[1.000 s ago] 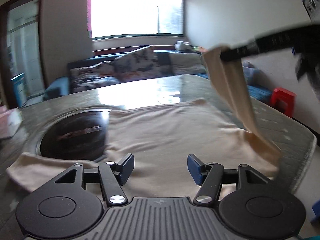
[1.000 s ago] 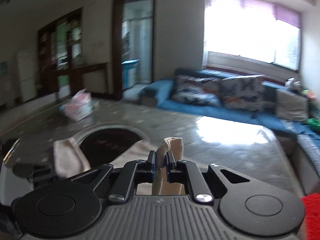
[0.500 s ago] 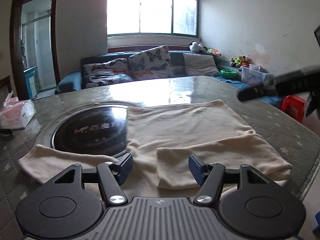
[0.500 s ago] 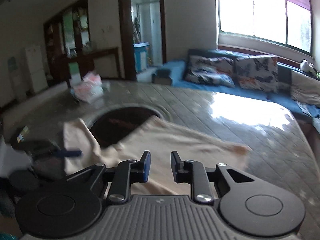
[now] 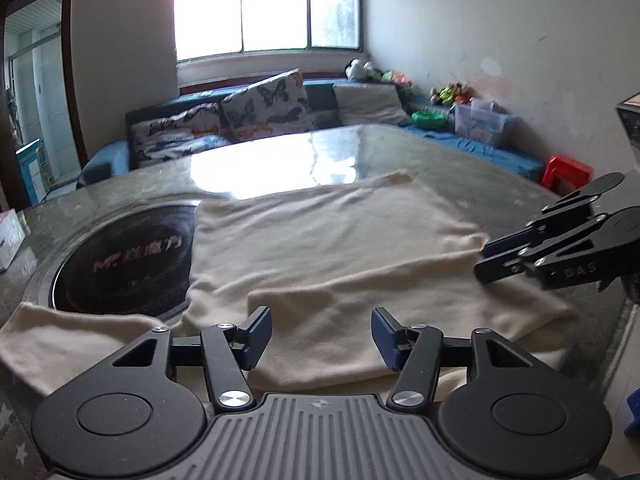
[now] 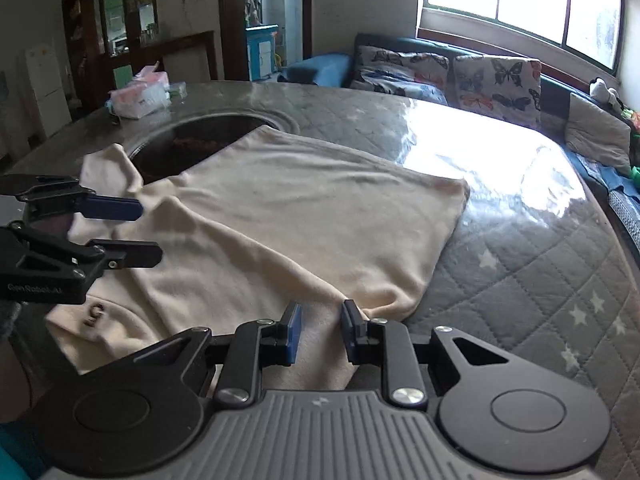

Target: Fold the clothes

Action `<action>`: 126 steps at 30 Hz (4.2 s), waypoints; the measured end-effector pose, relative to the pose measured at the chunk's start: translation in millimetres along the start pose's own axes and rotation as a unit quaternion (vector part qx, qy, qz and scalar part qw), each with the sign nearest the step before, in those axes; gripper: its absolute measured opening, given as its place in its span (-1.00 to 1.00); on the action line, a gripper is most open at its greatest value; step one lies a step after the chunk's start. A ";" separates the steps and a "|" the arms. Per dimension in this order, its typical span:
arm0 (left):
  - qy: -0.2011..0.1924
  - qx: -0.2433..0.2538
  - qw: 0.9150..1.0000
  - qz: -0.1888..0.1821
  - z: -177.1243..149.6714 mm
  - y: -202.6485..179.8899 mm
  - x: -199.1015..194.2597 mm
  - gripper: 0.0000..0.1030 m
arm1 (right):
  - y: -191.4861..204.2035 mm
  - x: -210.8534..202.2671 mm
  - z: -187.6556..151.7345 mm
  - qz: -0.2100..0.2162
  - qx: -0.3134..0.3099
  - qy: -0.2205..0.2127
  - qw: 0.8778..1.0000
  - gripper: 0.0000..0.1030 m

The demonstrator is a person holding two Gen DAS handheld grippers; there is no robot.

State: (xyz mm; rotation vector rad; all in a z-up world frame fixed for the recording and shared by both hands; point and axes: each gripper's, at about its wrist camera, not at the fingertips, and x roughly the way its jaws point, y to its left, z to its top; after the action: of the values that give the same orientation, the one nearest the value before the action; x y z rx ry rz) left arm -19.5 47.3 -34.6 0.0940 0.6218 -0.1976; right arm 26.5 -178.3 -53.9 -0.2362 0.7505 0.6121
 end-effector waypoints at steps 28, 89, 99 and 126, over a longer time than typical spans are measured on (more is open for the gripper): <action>-0.007 -0.047 0.999 0.024 6.0 32.9 8.1 -0.05 | 36.6 7.1 -5.9 0.022 -0.075 0.006 0.997 -0.42; -0.110 -0.084 0.987 -0.085 67.7 -28.7 -66.4 -0.83 | -11.7 -42.1 -2.1 -0.034 0.038 -0.103 0.993 -0.31; -0.035 -0.043 0.992 -0.110 35.3 -42.6 -42.5 -0.25 | -13.3 -36.8 -7.6 -0.030 0.045 -0.087 0.995 -0.31; -0.033 -0.078 0.996 0.023 20.4 42.9 -21.9 -0.34 | 28.9 -2.8 6.0 -0.002 -0.021 -0.052 0.998 -0.47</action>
State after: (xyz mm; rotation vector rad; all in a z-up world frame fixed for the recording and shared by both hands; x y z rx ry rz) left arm -16.3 89.6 -4.0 -0.0490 0.5660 -0.1065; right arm 11.1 -153.9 -47.3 -0.2429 0.6376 0.6312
